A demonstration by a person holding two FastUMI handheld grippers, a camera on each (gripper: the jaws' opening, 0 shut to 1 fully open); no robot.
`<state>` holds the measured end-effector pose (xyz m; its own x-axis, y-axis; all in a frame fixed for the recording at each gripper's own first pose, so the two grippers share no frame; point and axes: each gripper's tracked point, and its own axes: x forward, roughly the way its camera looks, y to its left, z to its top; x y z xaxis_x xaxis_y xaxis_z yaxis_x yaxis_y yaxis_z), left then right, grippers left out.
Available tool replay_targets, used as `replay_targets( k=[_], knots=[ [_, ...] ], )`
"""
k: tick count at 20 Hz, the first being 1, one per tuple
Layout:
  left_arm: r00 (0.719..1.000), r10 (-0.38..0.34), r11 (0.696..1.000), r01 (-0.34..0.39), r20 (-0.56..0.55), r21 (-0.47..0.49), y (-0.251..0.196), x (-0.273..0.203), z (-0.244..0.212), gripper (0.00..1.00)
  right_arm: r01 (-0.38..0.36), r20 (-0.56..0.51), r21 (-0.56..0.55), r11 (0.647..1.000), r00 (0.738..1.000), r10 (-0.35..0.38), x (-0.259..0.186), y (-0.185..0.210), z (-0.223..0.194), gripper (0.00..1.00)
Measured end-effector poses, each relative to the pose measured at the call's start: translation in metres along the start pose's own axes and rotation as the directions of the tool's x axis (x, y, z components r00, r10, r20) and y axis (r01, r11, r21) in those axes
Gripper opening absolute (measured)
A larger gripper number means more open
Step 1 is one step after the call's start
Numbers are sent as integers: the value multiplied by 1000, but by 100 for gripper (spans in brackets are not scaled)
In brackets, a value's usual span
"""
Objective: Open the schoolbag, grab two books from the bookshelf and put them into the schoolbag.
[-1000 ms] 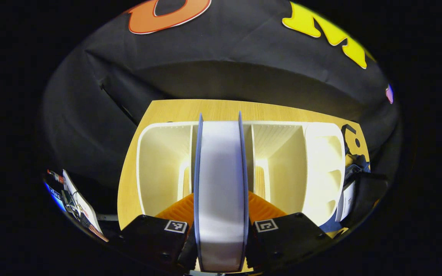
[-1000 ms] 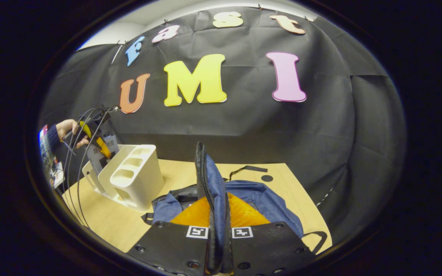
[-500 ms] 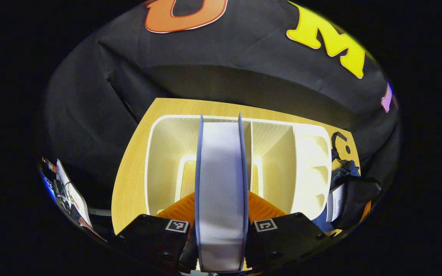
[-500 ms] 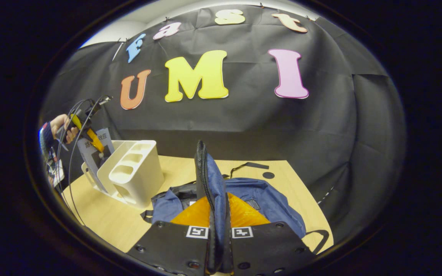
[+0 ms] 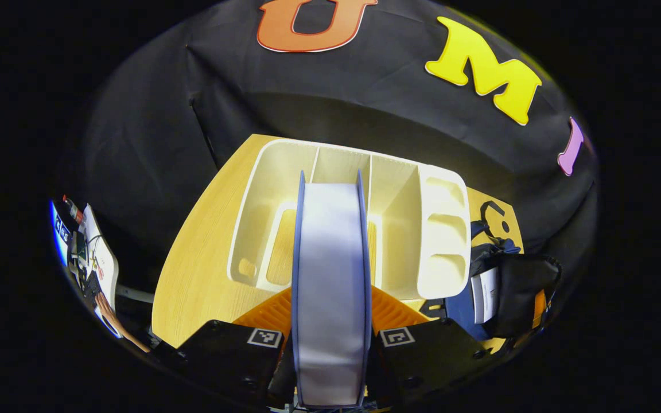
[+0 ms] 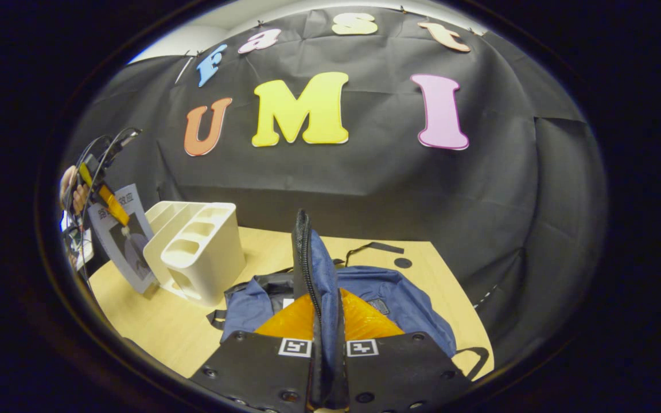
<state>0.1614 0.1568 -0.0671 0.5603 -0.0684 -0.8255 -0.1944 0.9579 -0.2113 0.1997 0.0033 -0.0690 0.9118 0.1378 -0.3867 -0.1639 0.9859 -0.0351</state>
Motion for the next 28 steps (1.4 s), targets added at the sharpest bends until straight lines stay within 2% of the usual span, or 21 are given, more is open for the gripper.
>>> replay_targets(
  k=[4, 8, 10, 13, 17, 24, 28],
  knots=[
    [1000, 7, 1000, -8, -11, -30, 17, -13, -34, 48, -1, -4, 16, 1000, 1000, 1, 1, 0, -4, 7],
    [999, -35, 992, 35, 1, -123, 23, -30, -60, 48, 2, -6, 15, 1000, 1000, -2, -1, 0, -5, 8],
    [998, -65, 983, 68, 23, -172, 21, -38, -69, 48, 2, -9, 16, 1000, 1000, -2, -1, 0, -6, 7],
    [988, -148, 959, 152, 31, -238, 5, -48, -86, 48, 4, -14, 14, 1000, 1000, -4, -1, 1, -5, 8],
    [977, -213, 951, 213, 27, -223, -27, -44, -110, 48, 13, -33, 2, 1000, 999, -13, -2, 3, -5, 7],
    [916, -400, 894, 394, 21, -214, -115, -42, -126, 48, 34, -18, -29, 999, 999, -34, -14, -2, 7, 7],
    [863, -505, 836, 492, 11, -243, -157, -32, -127, 48, 50, 5, -61, 997, 999, -50, -22, -8, 17, 7]
  ],
)
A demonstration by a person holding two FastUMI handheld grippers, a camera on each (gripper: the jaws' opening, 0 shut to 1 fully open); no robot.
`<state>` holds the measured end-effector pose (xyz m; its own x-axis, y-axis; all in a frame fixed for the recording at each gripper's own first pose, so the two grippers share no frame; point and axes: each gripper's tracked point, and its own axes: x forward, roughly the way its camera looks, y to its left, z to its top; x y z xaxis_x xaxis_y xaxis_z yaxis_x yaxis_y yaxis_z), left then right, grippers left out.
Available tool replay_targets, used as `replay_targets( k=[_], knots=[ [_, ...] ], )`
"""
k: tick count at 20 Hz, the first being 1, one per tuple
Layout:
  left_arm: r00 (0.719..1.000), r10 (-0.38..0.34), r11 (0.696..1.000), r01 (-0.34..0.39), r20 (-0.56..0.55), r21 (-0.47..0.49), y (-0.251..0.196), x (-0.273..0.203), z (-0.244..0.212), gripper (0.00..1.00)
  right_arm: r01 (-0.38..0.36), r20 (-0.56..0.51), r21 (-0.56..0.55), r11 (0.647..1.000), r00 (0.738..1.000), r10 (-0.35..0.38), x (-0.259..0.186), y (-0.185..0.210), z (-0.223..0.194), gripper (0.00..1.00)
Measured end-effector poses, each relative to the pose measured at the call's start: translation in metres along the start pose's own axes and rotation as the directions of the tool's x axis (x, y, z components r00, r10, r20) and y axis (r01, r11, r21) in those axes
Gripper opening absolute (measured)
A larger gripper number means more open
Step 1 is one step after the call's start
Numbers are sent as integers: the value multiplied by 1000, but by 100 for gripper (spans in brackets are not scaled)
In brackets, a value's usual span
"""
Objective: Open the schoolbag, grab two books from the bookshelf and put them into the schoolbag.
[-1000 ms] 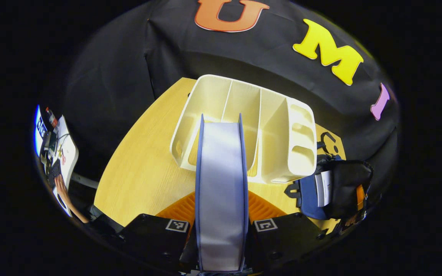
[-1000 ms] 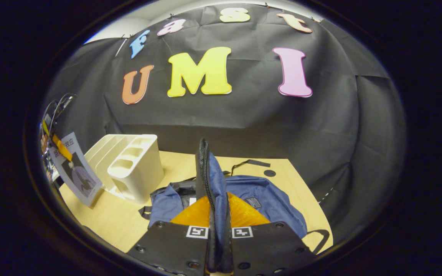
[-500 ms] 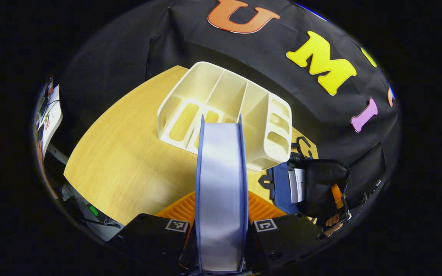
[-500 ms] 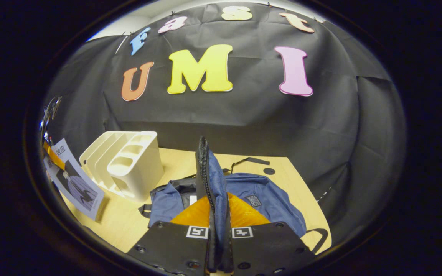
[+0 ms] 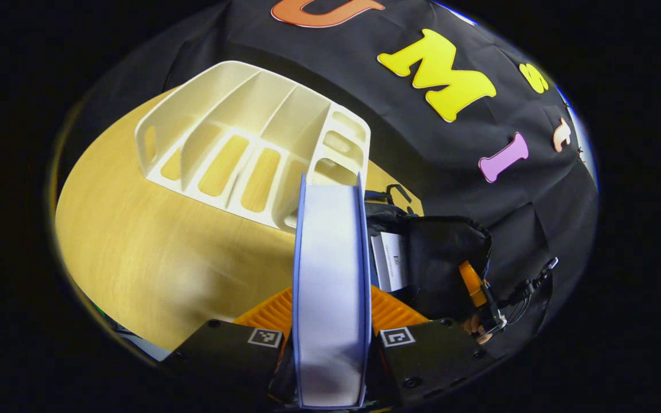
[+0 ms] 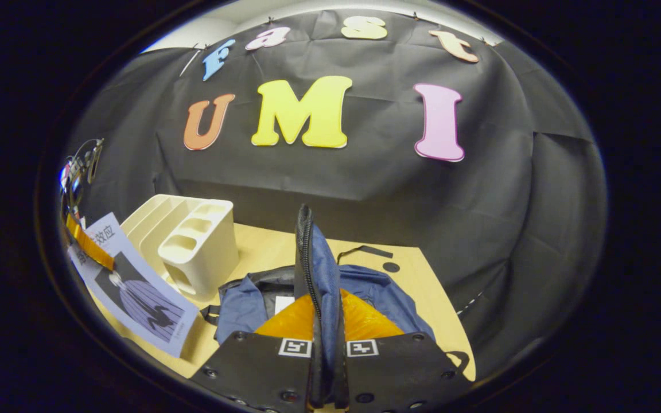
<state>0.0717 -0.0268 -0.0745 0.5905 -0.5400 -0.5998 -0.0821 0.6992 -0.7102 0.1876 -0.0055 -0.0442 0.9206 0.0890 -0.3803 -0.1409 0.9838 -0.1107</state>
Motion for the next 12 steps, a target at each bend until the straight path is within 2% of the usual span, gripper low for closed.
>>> replay_targets(
  k=[7, 12],
  knots=[
    [990, -138, 990, 139, 29, -39, -45, 40, 1, 48, -7, 13, -4, 1000, 1000, 7, -7, -7, 5, 7],
    [981, -191, 980, 192, 20, -54, -78, 68, 2, 48, 2, 2, -22, 1000, 1000, -2, -7, -19, 7, 7]
  ],
)
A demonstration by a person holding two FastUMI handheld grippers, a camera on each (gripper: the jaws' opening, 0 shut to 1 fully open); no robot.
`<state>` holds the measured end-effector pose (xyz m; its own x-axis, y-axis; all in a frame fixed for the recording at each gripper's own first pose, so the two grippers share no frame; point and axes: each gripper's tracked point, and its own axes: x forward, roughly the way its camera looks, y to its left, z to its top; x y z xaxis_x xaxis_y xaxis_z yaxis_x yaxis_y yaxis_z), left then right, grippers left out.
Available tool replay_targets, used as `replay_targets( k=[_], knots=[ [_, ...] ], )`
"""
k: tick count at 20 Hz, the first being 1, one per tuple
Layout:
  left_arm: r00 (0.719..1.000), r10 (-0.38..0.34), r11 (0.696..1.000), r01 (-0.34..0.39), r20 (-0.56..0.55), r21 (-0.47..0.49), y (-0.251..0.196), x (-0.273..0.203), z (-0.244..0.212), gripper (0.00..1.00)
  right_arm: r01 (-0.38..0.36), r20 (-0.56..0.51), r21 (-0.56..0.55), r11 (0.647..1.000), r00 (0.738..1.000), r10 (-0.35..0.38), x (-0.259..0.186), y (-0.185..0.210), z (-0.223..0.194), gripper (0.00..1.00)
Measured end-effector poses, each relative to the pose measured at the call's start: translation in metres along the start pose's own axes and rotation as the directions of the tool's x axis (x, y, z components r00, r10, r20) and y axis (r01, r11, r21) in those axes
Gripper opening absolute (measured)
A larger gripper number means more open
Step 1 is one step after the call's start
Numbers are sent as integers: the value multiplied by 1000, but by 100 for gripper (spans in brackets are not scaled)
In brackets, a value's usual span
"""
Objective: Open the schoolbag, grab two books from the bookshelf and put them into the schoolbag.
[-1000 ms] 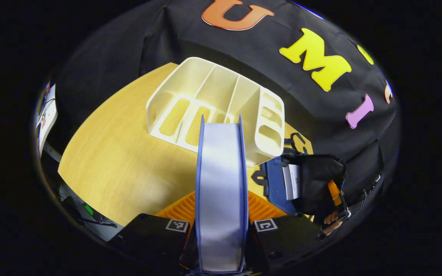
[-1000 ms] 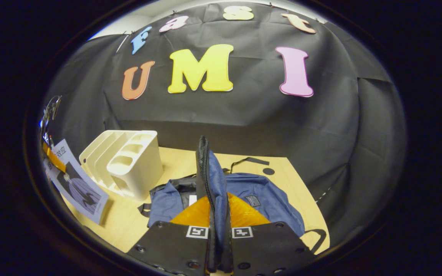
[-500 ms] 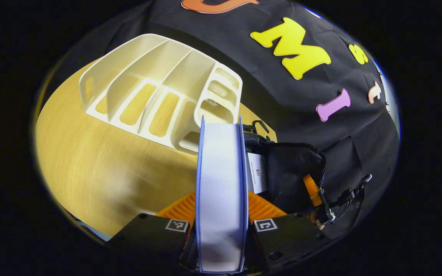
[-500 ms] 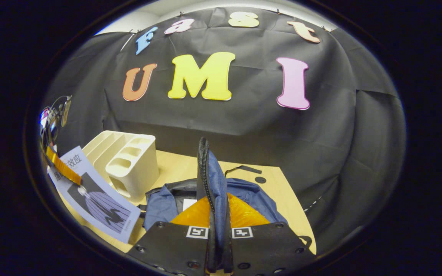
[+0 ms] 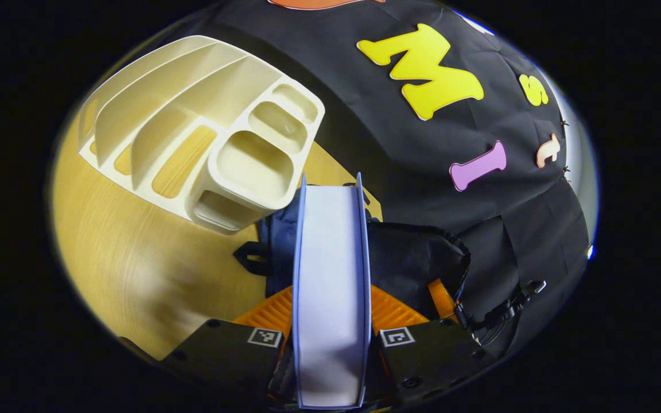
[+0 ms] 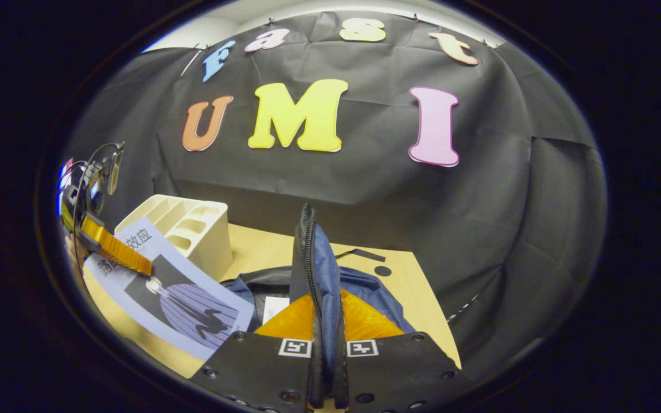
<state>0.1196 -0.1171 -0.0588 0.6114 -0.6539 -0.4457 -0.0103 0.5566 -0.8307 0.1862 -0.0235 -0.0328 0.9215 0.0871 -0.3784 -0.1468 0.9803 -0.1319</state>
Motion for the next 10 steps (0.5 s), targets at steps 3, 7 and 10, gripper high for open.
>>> replay_targets(
  k=[3, 7, 10],
  knots=[
    [999, -43, 999, 43, -6, 1, -20, 23, 3, 48, 2, 6, -17, 1000, 1000, -2, -4, -1, 4, 8],
    [999, -32, 997, 33, 8, -65, -14, 65, 11, 48, 3, 8, -37, 999, 1000, -2, -7, 0, 6, 8],
    [997, -71, 987, 71, 8, -145, -15, 88, 10, 48, -2, 10, -39, 999, 1000, 2, -9, 2, 7, 7]
  ],
)
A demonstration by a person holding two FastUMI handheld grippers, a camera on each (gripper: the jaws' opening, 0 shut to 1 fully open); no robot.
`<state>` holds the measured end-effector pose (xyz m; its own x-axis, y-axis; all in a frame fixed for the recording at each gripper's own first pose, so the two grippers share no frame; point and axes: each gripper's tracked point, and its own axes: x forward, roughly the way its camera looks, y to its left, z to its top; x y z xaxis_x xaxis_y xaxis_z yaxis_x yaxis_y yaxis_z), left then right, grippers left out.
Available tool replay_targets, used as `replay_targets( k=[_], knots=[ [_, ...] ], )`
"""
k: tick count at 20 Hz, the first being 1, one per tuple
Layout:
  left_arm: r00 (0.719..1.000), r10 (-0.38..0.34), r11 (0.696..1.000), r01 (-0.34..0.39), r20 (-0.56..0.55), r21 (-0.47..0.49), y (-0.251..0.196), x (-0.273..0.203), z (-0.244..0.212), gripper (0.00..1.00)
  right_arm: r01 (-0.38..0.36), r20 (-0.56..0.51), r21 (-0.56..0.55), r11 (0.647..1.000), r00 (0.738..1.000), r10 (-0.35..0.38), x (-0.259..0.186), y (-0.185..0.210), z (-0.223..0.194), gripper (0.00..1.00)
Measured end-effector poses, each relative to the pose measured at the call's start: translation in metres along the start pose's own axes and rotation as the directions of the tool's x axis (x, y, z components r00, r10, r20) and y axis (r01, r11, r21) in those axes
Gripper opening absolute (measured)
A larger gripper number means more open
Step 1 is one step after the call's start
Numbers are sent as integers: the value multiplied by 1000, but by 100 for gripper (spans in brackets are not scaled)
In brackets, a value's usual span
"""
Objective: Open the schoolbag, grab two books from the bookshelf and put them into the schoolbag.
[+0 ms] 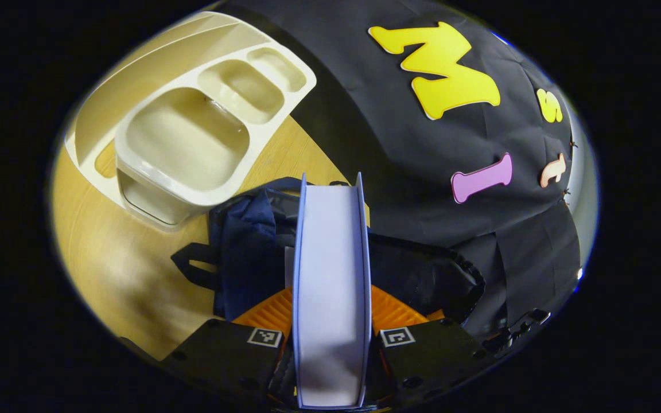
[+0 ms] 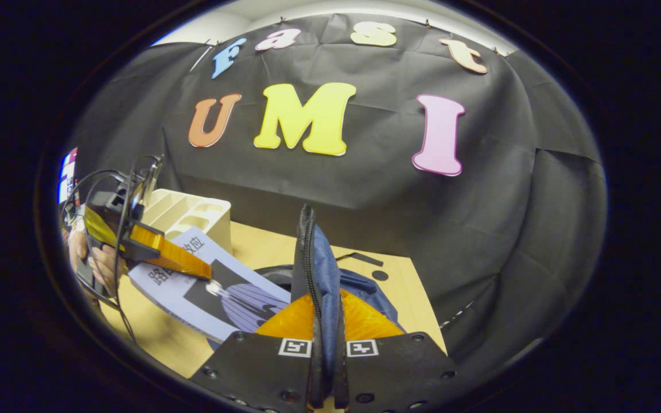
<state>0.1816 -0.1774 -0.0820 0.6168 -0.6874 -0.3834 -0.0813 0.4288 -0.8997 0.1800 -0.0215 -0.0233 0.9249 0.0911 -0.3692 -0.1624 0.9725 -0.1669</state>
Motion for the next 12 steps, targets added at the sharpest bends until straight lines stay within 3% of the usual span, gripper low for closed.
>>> replay_targets(
  k=[7, 12],
  knots=[
    [997, -12, 997, 17, 74, -76, 13, 37, 0, 52, -24, 29, -22, 999, 999, 24, -3, 9, 6, 7],
    [992, -66, 989, 80, 106, -127, 8, 56, -12, 55, -25, 56, -59, 998, 998, 29, -7, 13, 16, 7]
  ],
)
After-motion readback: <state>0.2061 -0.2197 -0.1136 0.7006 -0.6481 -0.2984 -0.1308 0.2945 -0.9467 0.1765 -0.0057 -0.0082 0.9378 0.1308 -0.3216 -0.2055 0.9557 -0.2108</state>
